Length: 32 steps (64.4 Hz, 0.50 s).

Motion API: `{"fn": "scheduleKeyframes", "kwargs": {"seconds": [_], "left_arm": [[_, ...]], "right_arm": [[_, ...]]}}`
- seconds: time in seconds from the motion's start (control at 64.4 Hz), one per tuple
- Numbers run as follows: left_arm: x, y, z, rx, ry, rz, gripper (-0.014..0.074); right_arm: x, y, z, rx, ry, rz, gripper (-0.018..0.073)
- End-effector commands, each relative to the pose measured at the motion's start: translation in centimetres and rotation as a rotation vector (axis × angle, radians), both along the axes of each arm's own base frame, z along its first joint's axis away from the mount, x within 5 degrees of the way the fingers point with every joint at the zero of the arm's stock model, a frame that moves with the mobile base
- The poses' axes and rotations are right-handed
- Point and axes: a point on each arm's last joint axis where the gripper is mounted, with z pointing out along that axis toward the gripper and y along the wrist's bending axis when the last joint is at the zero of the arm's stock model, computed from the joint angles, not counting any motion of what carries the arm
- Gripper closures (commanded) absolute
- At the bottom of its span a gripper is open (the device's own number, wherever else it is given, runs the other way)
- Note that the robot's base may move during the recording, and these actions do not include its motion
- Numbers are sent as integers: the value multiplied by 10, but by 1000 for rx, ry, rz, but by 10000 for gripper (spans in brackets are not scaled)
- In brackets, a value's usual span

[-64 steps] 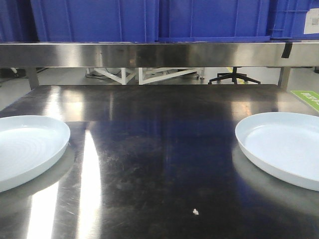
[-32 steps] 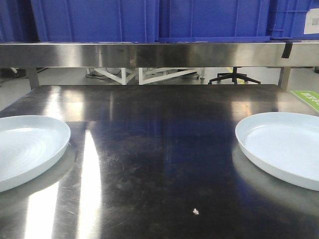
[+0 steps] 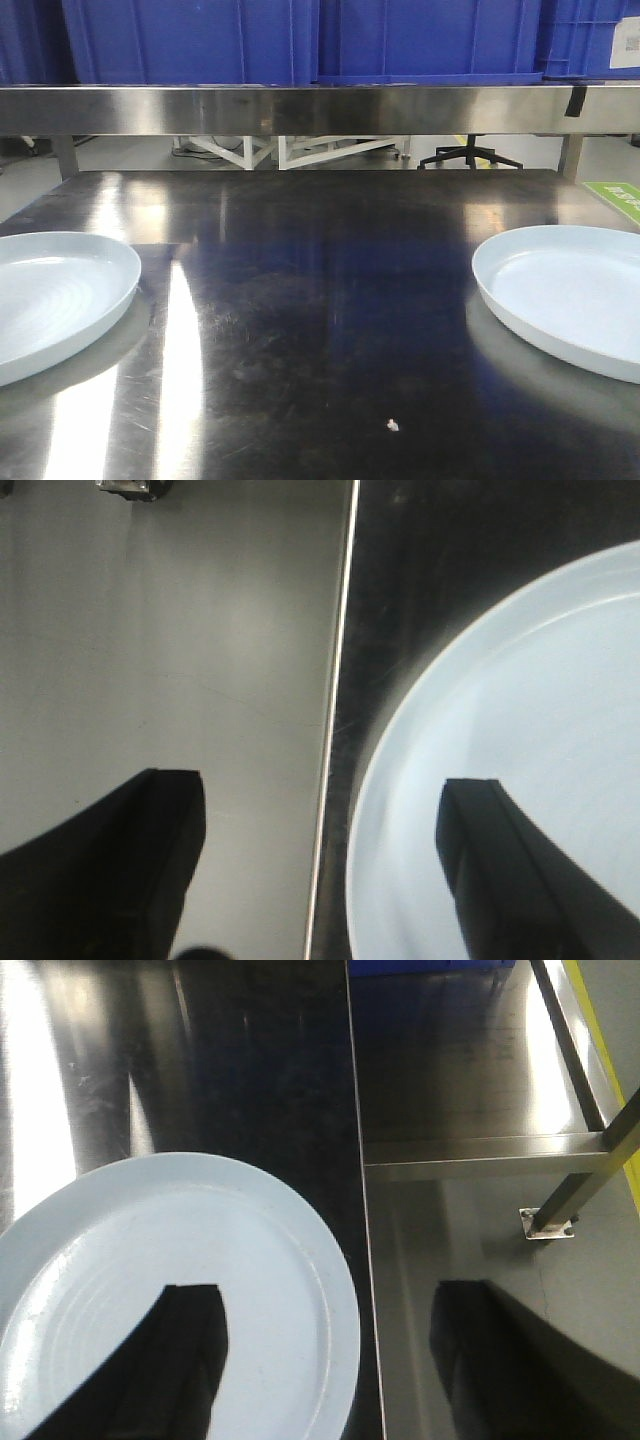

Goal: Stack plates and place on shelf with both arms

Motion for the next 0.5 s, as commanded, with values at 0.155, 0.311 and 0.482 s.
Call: {"fn": "scheduleKeyframes", "kwargs": {"seconds": [0.155, 0.311, 0.482], "left_arm": [[3, -1, 15, -20, -83, 9, 70], [5, -1, 11, -19, -69, 9, 70], [7, -1, 5, -17, -51, 8, 70]], "right_arm": [[6, 0, 18, -21, -101, 16, 20], [6, 0, 18, -21, -101, 16, 20], [6, 0, 18, -21, -101, 16, 20]]}}
